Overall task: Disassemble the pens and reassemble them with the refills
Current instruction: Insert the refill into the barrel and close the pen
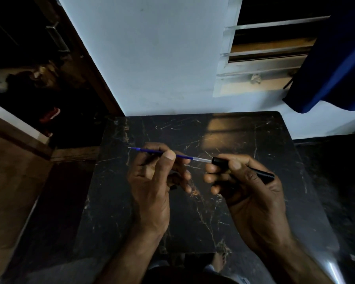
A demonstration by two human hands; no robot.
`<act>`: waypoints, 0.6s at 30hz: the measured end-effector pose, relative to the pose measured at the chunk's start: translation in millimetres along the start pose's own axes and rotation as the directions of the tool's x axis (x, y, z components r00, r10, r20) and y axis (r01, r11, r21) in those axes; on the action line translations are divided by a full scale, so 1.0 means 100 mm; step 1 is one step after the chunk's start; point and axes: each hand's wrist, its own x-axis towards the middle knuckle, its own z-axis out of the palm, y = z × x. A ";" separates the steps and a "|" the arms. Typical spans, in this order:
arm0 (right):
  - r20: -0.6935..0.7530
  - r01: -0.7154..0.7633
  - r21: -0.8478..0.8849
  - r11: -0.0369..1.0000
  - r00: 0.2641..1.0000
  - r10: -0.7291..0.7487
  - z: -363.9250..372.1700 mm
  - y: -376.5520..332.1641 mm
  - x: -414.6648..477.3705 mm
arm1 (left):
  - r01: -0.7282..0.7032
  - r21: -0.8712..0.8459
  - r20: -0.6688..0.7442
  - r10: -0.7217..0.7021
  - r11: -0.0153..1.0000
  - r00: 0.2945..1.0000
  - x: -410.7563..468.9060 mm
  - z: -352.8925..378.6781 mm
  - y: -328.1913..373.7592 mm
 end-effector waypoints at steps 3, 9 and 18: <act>-0.001 0.009 -0.005 1.000 1.000 -0.009 0.03 0.00 -0.02 | 0.000 0.005 0.005 0.000 1.000 1.000 0.03 -0.06 0.00; 0.027 0.042 -0.103 0.994 0.999 -0.039 0.16 0.09 -0.05 | -0.123 0.210 0.101 0.103 0.970 0.990 -0.01 -0.14 -0.04; 0.019 0.032 -0.130 0.991 0.999 -0.030 0.31 0.22 -0.05 | 0.163 0.141 0.166 -0.185 0.977 0.969 -0.01 -0.35 0.13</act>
